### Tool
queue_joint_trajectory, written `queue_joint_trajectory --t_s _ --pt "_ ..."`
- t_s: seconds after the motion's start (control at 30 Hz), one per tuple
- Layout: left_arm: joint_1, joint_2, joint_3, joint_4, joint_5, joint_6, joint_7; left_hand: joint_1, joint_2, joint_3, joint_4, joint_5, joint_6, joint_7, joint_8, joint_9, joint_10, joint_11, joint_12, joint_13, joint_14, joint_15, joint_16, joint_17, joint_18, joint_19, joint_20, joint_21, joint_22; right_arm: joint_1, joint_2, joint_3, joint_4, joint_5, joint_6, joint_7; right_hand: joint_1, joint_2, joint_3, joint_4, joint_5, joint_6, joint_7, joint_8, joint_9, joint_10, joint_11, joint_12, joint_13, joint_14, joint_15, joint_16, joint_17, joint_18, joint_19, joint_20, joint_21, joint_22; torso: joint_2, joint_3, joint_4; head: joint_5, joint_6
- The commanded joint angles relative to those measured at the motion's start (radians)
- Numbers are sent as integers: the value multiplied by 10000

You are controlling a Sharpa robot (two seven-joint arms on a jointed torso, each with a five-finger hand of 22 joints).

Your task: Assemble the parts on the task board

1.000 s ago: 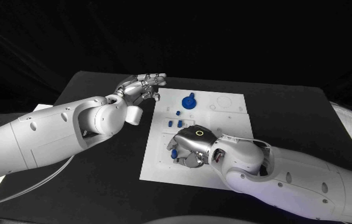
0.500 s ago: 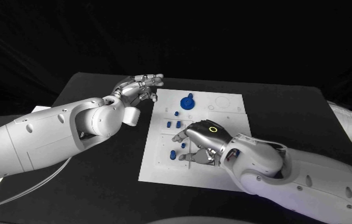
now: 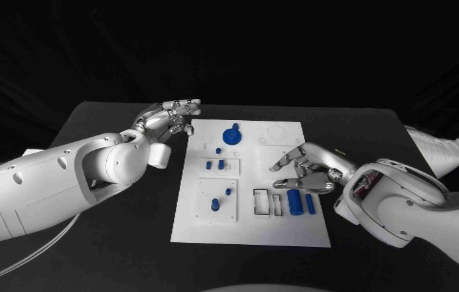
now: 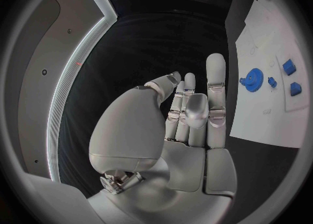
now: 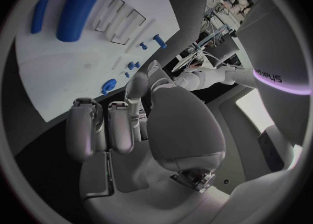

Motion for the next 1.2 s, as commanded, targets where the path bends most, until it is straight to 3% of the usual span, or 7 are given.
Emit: queue_joint_trajectory --t_s 0.03,0.13,0.33,0.57,0.77,0.97,1.2 --pt "5 17 -13 32 -35 98 66 -24 -6 -44 -36 20 -68 10 59 -7 -83 -14 65 9 -76 -1 -1 -9 149 -76 24 -17 12 -53 -292 -58 167 1194 588 -914 -50 144 -225 119 152 -38 3 277 36 222 -8 2360 2702 640 63 214 367 -110 409 49 220 333 -43 -16 -130 -132 64" --pt "5 22 -45 20 -35 97 67 -24 -6 -44 -36 20 -68 10 59 -7 -83 -14 65 9 -76 -1 -1 -9 149 -76 24 -17 12 -121 -549 -110 297 429 644 -1379 -261 232 -507 338 534 -59 17 584 83 775 -35 3419 4175 747 63 559 990 -223 556 64 604 954 -64 -10 -195 -184 55" --pt "5 54 -78 -4 -35 116 65 -34 -11 -53 -32 18 -69 13 63 -6 -87 -12 75 11 -76 1 0 -9 149 -77 24 -22 9 -205 -652 -176 394 -602 682 -2363 -383 393 -749 552 1208 -81 -14 905 142 940 -56 3686 4587 800 54 760 1359 -300 651 58 858 1368 -96 -20 -296 -231 58" --pt "5 80 -93 -3 -35 137 59 -39 -13 -58 -30 17 -70 15 65 -6 -88 -10 81 12 -76 2 1 -10 150 -78 25 -24 8 -337 -369 -201 290 -1333 674 -3317 -644 460 -1026 856 1588 -102 -54 1062 216 1032 -87 3786 4774 856 34 947 1725 -342 701 44 998 1594 -109 -29 -276 -317 49" --pt "4 72 -104 -6 -35 162 36 -49 -15 -65 -25 16 -71 15 69 -5 -93 -8 92 14 -75 3 4 -6 149 -79 26 -27 6 -495 -68 -206 130 -1693 761 -3630 -803 559 -1189 1085 1896 -107 -79 1161 298 1031 -107 3771 4788 851 19 951 1733 -342 694 33 1007 1604 -91 -27 -263 -286 24" --pt "4 57 -110 -1 -35 173 24 -49 -15 -65 -25 16 -71 15 69 -5 -93 -8 92 14 -75 3 4 -6 149 -79 26 -27 6 -595 144 -206 -30 -1931 1017 -3738 -911 593 -1288 1141 1943 -103 -90 1211 345 1019 -115 3748 4774 854 13 964 1761 -343 693 29 1013 1612 -95 -36 -288 -260 5" --pt "4 34 -115 6 -35 180 16 -49 -15 -65 -25 16 -71 15 69 -5 -93 -8 92 14 -75 3 4 -6 149 -79 26 -27 6 -669 318 -207 -152 -2319 1220 -3820 -1046 627 -1400 1156 1897 -108 -102 1258 392 1007 -124 3724 4758 855 7 968 1772 -344 692 25 1020 1624 -95 -29 -268 -232 -40"
